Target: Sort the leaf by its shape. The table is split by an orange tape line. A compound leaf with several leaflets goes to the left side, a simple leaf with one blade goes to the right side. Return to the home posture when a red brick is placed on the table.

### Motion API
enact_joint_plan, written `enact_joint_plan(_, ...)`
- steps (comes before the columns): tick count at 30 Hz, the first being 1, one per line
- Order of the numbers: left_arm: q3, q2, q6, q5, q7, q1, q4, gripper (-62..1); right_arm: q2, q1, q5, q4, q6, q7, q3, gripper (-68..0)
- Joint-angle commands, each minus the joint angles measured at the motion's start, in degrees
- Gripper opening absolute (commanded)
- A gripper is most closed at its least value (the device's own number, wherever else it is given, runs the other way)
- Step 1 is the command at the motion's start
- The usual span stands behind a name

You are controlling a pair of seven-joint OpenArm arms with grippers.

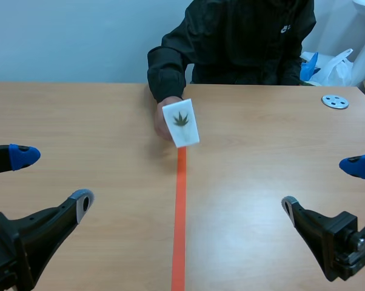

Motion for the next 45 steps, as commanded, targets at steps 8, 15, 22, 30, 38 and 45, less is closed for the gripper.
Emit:
enact_joint_plan(8, -0.1, 0.4, -0.1, -0.5, -1.0, 0.0, 1.1, 1.4, 0.0, 0.7, 0.4, 0.8, -0.2, 0.8, 0.7, 0.4)
enact_joint_plan(15, -0.1, 0.4, -0.1, -0.5, -1.0, 0.0, 1.1, 1.4, 0.0, 0.7, 0.4, 0.8, -0.2, 0.8, 0.7, 0.4)
enact_joint_plan(22, -0.1, 0.4, -0.1, -0.5, -1.0, 0.0, 1.1, 1.4, 0.0, 0.7, 0.4, 0.8, -0.2, 0.8, 0.7, 0.4)
enact_joint_plan(30, -0.1, 0.4, -0.6, -0.5, 2.9, -0.2, 1.1, 1.4, 0.0, 0.7, 0.4, 0.8, -0.2, 0.8, 0.7, 0.4)
enact_joint_plan(38, 0.0, 0.4, -3.1, 0.8, 4.2, -1.1, 1.1, 1.4, 0.0, 0.7, 0.4, 0.8, -0.2, 0.8, 0.7, 0.4)
enact_joint_plan(45, 2.6, 0.4, -4.3, 4.3, 5.3, -6.5, -0.5, 1.4, 0.0, 0.7, 0.4, 0.8, -0.2, 0.8, 0.7, 0.4)
